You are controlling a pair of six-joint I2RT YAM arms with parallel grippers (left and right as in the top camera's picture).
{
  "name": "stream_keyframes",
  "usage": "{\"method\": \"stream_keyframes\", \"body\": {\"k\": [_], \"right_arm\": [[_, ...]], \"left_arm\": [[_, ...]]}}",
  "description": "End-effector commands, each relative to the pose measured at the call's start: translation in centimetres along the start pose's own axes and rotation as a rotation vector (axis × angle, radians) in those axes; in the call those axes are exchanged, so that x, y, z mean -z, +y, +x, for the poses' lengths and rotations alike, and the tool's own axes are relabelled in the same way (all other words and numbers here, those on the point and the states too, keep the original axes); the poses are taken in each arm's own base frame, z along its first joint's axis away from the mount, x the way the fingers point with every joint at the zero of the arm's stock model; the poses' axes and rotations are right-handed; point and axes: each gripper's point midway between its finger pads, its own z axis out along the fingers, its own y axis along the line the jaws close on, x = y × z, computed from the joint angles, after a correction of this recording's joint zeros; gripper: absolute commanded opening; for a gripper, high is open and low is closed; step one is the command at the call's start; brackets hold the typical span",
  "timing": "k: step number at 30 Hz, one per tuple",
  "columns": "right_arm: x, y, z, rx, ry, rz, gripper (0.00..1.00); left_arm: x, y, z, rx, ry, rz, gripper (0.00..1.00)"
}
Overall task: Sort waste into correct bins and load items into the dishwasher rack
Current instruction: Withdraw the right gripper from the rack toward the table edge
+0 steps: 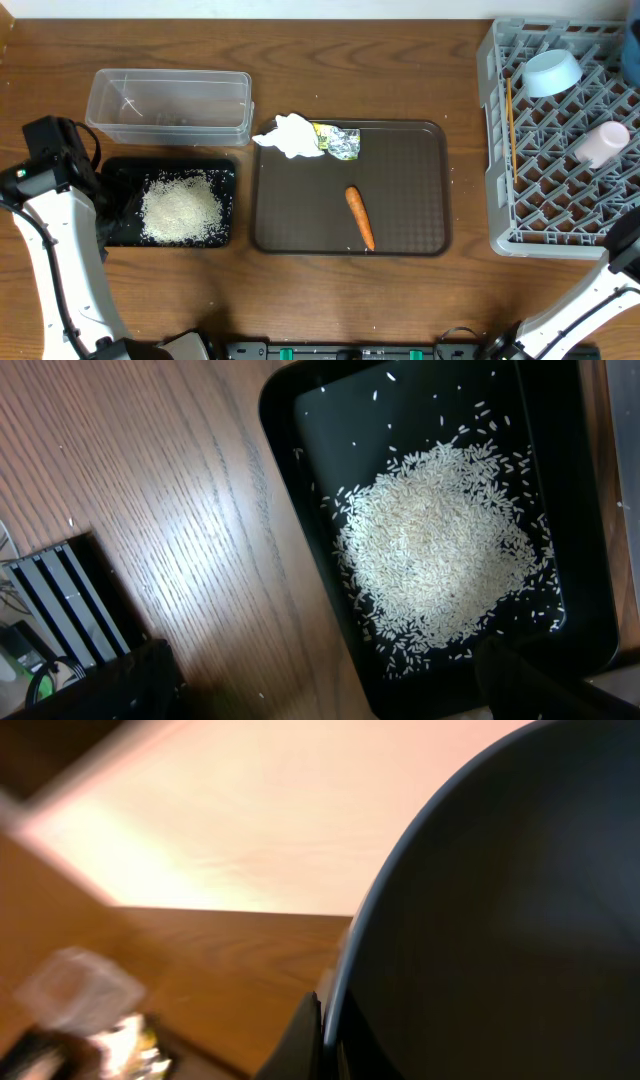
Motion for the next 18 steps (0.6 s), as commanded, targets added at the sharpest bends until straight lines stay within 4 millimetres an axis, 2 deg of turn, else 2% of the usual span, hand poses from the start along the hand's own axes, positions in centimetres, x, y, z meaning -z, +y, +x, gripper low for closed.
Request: {"method": "stream_keyframes", "body": {"k": [1, 6, 12, 18], "right_arm": [[-1.1, 2.7, 0.5, -0.036, -0.010, -0.229, 0.01], [-2.3, 1.4, 2.1, -0.083, 0.005, -0.248, 0.01], [-3.0, -0.6, 3.1, -0.152, 0.011, -0.249, 0.01], [-2.1, -2.7, 3.2, -0.225, -0.004, -0.222, 0.01]], "left_arm": [[0.6, 0.2, -0.3, 0.019, -0.020, 0.002, 0.98], [0.6, 0.2, -0.3, 0.018, -0.020, 0.002, 0.98], [0.6, 0.2, -0.3, 0.019, -0.020, 0.002, 0.98], [0.6, 0.2, -0.3, 0.018, -0.020, 0.002, 0.98]]}}
